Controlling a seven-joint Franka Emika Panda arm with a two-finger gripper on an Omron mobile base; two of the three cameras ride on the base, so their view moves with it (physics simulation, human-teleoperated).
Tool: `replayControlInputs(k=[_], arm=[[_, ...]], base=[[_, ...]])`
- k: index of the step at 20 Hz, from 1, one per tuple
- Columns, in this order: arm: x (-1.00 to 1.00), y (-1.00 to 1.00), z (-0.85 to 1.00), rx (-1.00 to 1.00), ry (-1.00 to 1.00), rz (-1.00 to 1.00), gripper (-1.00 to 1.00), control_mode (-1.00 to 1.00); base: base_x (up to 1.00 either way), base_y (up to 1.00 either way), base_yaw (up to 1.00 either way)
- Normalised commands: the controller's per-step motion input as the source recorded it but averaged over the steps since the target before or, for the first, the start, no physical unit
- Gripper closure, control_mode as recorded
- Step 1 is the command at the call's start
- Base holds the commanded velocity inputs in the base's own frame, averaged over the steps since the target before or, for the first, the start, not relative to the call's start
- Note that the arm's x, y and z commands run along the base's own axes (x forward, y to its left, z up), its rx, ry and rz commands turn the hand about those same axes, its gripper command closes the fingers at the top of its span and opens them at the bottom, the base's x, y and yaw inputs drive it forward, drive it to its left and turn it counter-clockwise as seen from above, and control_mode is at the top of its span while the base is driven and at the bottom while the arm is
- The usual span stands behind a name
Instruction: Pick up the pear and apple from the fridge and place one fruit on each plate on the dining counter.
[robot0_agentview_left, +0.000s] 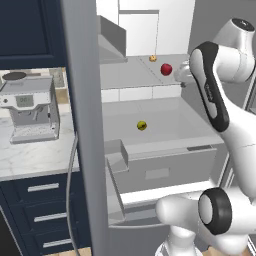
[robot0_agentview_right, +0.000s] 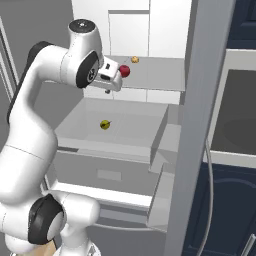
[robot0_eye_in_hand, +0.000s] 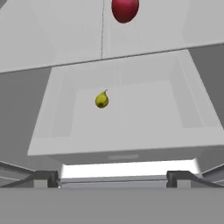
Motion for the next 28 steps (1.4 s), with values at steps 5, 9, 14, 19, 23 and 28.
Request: replayControlInputs(k=[5,9,14,19,23,28], arm=[[0.47,-0.01,-0.11,0.01,-0.05,0.0,-1.0,-1.0],[0.76,-0.06,0.0,-0.03,-0.02,0.0,-1.0,-1.0],[0.73,-0.23,0.0,-0.03,0.0,0.0,-1.0,-1.0],[0.71,-0.02,0.0,0.0,0.0,0.0,-1.0,-1.0],[0.69,0.06,0.0,0.0,0.0,0.0,-1.0,-1.0],[0.68,0.0,-0.04,0.0,0.0,0.0,-1.0,-1.0]], base=[[0.0,0.0,0.0],[0.0,0.0,0.0],[0.0,0.0,0.0],[0.0,0.0,0.0],[0.0,0.0,0.0],[0.0,0.0,0.0]])
